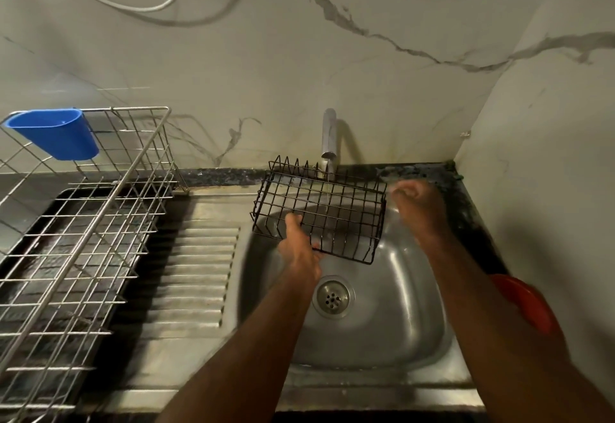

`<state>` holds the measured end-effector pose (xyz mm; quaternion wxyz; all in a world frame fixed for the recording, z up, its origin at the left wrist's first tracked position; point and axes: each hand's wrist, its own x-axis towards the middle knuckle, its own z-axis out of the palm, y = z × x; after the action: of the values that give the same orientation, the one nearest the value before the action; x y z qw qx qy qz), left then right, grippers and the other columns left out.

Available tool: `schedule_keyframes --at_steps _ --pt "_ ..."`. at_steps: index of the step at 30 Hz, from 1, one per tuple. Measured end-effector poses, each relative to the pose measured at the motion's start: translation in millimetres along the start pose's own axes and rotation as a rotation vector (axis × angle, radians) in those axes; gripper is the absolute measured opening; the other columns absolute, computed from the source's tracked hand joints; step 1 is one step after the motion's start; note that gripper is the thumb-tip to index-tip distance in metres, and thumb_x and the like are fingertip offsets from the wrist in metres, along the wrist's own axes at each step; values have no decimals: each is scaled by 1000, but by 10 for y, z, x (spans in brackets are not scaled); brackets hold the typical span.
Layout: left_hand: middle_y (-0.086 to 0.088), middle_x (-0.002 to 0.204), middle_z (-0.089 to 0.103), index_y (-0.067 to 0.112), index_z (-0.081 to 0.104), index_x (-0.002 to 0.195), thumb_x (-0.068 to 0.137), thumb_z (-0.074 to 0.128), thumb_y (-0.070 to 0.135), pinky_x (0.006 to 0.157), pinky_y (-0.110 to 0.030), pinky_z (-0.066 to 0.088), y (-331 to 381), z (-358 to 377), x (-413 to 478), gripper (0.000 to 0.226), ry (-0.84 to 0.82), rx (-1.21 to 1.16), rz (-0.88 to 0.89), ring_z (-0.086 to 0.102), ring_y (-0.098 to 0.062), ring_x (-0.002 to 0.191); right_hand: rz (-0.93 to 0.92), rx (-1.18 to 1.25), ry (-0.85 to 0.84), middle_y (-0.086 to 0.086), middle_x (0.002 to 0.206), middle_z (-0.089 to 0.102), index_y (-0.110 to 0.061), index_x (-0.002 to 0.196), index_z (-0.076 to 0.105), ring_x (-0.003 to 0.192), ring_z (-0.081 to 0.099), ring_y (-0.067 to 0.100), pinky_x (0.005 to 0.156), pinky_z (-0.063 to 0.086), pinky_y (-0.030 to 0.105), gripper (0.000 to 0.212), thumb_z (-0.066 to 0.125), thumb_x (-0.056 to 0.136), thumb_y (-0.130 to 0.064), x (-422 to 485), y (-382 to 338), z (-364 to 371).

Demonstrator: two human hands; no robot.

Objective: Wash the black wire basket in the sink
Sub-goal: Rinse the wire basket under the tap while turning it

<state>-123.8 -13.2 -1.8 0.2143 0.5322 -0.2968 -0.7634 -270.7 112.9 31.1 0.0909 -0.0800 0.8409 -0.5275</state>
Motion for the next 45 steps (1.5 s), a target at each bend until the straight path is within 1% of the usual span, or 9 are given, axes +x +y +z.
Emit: schedule_keyframes --at_steps 3,8,16,22,26,29,35,39,45 --pt "-7 96 50 11 46 143 92 57 51 101 -50 49 7 -105 57 65 55 73 19 56 -29 101 -93 50 114 7 91 70 -10 99 68 78 67 18 61 48 15 11 63 89 -10 31 -138 -14" --pt "-17 122 55 11 41 144 83 61 53 100 -51 49 -36 -285 68 77 78 55 17 57 -31 109 85 337 -334 19 100 68 -1 93 67 86 72 25 78 59 29 15 61 86 10 34 -459 396" --pt "-16 121 63 12 54 130 45 68 62 84 -54 57 37 -452 277 101 18 65 45 66 -33 103 173 360 -495 21 106 67 8 103 62 85 72 23 70 61 28 17 63 86 9 1 -884 884" --pt "-10 90 66 12 65 116 71 67 52 83 -45 57 182 -465 291 60 -124 166 110 62 -22 81 -164 -236 -295 16 103 70 1 111 64 78 68 19 59 52 23 34 66 91 -27 267 -640 623" --pt "-17 109 63 19 61 122 89 52 51 89 -54 55 296 -449 236 47 -254 333 119 66 -31 94 83 -379 -619 12 118 60 -15 125 57 101 61 29 88 52 46 68 40 89 -71 345 -312 390" --pt "-18 108 60 21 57 125 91 48 54 80 -48 55 248 -426 214 48 -313 405 105 63 -30 90 272 -203 -735 16 126 57 -22 130 54 103 64 34 82 55 47 82 39 79 -84 345 -100 278" --pt "-13 103 59 27 53 99 100 39 41 102 -55 43 88 -375 196 20 -369 461 32 59 -32 102 324 -99 -549 11 94 61 -15 99 72 68 49 15 58 41 25 65 48 84 -73 181 182 117" --pt "-21 122 61 27 51 112 100 36 50 98 -53 48 39 -291 108 30 -373 540 34 60 -39 116 343 -56 -461 8 80 62 -11 104 71 67 56 13 73 52 30 65 48 87 -70 66 237 22" --pt "-15 112 64 14 53 124 97 47 54 96 -52 51 119 -200 46 49 -361 614 117 65 -31 105 419 100 -360 -5 54 41 -8 99 66 42 33 7 38 26 17 58 47 92 -63 -172 367 -3"
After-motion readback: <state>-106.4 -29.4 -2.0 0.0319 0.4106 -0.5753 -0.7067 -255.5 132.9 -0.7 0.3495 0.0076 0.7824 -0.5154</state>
